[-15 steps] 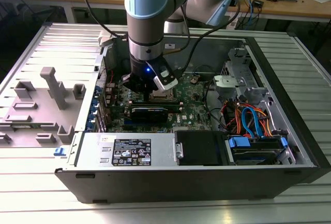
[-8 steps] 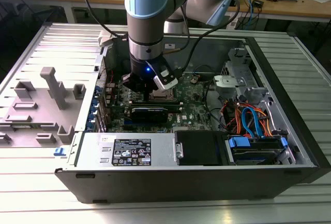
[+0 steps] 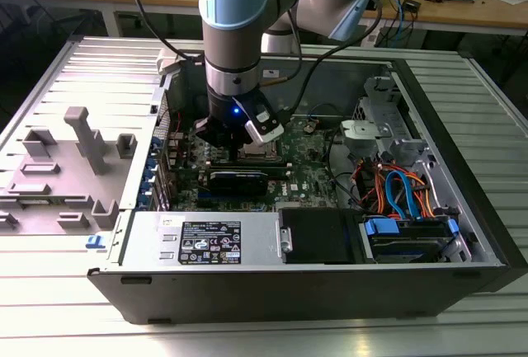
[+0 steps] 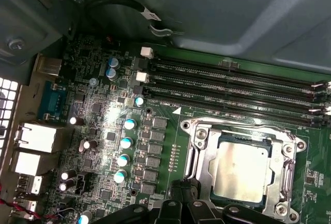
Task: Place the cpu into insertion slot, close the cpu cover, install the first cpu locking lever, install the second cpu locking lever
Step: 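Install the second cpu locking lever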
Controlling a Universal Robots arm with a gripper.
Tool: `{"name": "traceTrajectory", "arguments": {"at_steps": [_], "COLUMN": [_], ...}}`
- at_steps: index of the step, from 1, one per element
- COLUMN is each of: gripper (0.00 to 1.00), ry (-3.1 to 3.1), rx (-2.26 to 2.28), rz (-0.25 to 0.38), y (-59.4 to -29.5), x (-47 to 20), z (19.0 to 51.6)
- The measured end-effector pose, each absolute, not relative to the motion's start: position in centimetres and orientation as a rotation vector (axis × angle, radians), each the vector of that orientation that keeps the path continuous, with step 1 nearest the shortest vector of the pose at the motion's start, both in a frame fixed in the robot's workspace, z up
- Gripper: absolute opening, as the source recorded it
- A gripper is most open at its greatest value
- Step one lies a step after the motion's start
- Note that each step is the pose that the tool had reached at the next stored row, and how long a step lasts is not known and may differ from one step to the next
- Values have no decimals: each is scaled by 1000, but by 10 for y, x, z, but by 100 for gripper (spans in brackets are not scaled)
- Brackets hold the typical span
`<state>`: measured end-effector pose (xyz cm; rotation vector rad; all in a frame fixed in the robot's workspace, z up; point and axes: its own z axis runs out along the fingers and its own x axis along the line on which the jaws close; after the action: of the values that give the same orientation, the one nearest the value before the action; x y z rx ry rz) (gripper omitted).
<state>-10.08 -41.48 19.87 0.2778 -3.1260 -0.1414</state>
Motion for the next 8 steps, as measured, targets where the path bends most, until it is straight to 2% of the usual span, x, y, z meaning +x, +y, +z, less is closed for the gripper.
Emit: {"name": "traceTrajectory", "arguments": {"at_steps": [3, 6, 8], "gripper": [11, 11, 11], "ry": [-3126, -3126, -3125], "rx": [280, 279, 280], "rz": [-142, -87, -77], "y": [-415, -415, -415], "x": [-101, -101, -101], "z": [199, 202, 208]}}
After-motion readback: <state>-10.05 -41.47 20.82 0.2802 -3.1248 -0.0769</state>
